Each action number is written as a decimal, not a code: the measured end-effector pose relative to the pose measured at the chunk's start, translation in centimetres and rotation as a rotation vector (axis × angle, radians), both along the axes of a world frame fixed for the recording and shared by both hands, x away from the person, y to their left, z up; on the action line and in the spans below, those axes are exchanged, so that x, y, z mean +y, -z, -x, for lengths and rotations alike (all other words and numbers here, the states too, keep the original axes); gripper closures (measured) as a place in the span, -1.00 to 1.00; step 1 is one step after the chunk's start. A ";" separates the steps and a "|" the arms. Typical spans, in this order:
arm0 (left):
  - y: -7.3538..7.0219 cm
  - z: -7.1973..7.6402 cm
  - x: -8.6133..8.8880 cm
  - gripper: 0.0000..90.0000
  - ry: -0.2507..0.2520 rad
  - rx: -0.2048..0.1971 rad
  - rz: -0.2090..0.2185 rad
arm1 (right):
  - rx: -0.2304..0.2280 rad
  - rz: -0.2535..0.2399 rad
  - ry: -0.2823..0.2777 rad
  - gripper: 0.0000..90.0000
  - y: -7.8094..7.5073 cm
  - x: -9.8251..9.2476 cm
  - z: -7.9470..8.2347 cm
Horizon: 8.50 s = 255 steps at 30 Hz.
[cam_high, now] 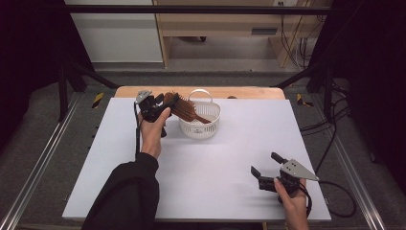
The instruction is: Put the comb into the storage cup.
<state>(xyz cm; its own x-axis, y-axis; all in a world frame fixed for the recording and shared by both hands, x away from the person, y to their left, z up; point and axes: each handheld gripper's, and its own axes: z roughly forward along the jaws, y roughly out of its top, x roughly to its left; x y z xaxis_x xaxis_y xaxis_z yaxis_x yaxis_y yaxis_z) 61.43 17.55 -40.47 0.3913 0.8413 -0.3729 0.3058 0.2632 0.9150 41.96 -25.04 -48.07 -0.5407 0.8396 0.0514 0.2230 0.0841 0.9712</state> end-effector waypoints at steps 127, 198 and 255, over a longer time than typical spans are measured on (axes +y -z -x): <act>-4.9 6.1 1.1 -0.94 0.007 -0.214 -0.260 | 0.006 -0.016 -0.018 -0.94 -0.2 0.2 0.0; -5.7 13.3 6.3 -0.95 0.035 -0.242 -0.291 | -0.009 0.018 -0.012 -0.93 -0.3 0.4 0.3; 1.4 21.1 14.4 -0.95 -0.008 -0.189 -0.341 | -0.113 0.026 -0.038 -0.93 -1.0 -0.2 1.7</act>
<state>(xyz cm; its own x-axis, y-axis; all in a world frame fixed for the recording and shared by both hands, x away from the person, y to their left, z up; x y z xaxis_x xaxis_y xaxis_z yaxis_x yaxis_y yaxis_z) 40.35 31.99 -41.85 0.4192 0.9079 0.0063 0.1230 -0.0637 0.9904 40.29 -25.25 -47.06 -0.5733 0.8187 -0.0331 0.1089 0.1162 0.9872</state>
